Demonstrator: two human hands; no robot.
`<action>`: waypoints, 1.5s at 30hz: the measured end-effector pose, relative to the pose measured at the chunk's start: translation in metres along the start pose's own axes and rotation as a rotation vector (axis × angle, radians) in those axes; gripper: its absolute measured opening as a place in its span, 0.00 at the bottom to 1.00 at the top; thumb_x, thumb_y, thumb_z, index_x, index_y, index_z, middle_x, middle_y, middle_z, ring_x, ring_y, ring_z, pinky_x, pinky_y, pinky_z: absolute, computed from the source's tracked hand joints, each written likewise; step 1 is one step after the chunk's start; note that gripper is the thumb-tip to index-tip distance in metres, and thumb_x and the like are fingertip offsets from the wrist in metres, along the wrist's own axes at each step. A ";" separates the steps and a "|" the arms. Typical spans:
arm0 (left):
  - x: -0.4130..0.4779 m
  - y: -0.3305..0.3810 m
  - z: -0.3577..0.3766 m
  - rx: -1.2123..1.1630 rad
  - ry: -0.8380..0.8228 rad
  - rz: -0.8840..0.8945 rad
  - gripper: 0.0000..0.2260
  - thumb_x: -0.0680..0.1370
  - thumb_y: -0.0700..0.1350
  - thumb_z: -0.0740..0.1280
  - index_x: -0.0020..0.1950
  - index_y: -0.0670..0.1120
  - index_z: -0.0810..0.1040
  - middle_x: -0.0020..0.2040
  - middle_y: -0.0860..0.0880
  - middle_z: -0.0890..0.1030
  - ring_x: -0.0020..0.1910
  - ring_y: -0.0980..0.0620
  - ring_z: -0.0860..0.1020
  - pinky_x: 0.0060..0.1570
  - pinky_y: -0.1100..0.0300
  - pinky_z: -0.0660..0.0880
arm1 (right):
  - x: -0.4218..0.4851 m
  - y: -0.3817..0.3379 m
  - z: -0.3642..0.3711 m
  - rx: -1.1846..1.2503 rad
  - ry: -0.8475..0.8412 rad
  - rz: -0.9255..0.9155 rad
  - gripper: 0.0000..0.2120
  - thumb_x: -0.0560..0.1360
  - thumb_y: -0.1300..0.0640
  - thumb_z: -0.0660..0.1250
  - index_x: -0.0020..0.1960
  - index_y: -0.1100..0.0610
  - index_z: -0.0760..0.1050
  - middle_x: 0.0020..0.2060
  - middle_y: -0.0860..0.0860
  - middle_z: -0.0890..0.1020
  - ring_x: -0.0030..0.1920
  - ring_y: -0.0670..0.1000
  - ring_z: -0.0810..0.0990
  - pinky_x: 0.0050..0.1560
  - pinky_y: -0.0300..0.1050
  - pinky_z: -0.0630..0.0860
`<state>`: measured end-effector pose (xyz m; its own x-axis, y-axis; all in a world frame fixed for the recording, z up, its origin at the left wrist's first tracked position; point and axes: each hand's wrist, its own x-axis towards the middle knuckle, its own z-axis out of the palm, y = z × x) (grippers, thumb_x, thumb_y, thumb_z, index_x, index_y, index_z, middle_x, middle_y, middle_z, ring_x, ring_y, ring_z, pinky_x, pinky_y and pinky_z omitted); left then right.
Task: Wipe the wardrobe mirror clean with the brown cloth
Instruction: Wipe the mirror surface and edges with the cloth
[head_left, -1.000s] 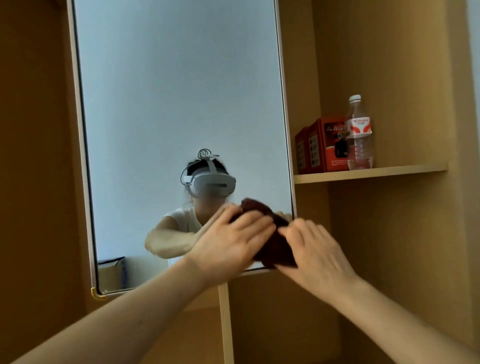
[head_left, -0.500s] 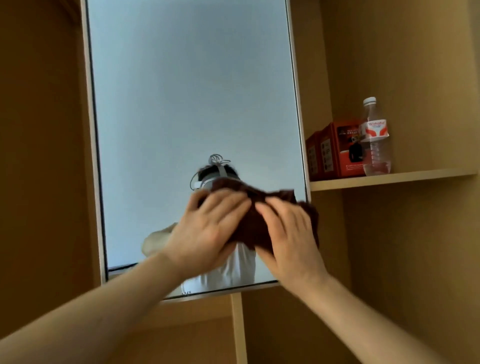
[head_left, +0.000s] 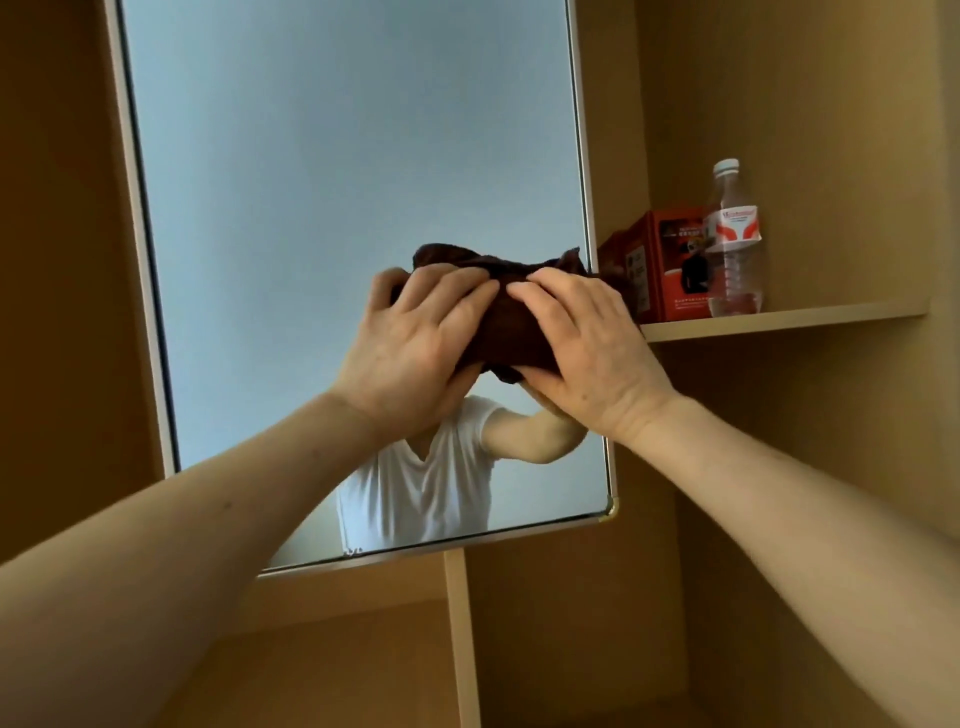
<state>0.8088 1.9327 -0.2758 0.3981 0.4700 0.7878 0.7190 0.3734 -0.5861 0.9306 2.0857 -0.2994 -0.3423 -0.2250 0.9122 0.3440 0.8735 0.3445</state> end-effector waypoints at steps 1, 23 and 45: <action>-0.005 0.003 0.002 -0.016 0.009 -0.003 0.24 0.71 0.48 0.67 0.65 0.40 0.76 0.63 0.43 0.77 0.61 0.40 0.75 0.55 0.46 0.66 | -0.008 -0.006 0.003 0.022 0.017 0.038 0.30 0.70 0.52 0.69 0.68 0.62 0.68 0.62 0.61 0.73 0.61 0.61 0.72 0.66 0.58 0.66; -0.073 0.050 0.013 -0.011 -0.143 0.048 0.27 0.70 0.52 0.64 0.66 0.40 0.75 0.63 0.42 0.76 0.60 0.41 0.74 0.57 0.44 0.66 | -0.093 -0.036 0.014 0.041 -0.120 0.008 0.34 0.67 0.51 0.73 0.68 0.62 0.65 0.62 0.63 0.73 0.61 0.62 0.70 0.66 0.59 0.64; -0.105 0.034 -0.007 0.014 -0.180 0.063 0.23 0.70 0.50 0.68 0.62 0.39 0.78 0.60 0.41 0.79 0.56 0.40 0.78 0.55 0.46 0.66 | -0.082 -0.058 0.019 0.078 -0.172 -0.130 0.33 0.68 0.46 0.67 0.68 0.58 0.64 0.61 0.59 0.74 0.61 0.60 0.72 0.65 0.60 0.65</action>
<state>0.7951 1.8908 -0.3767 0.3327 0.6277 0.7038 0.6872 0.3497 -0.6367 0.9222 2.0611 -0.3981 -0.5255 -0.2671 0.8078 0.2205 0.8742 0.4325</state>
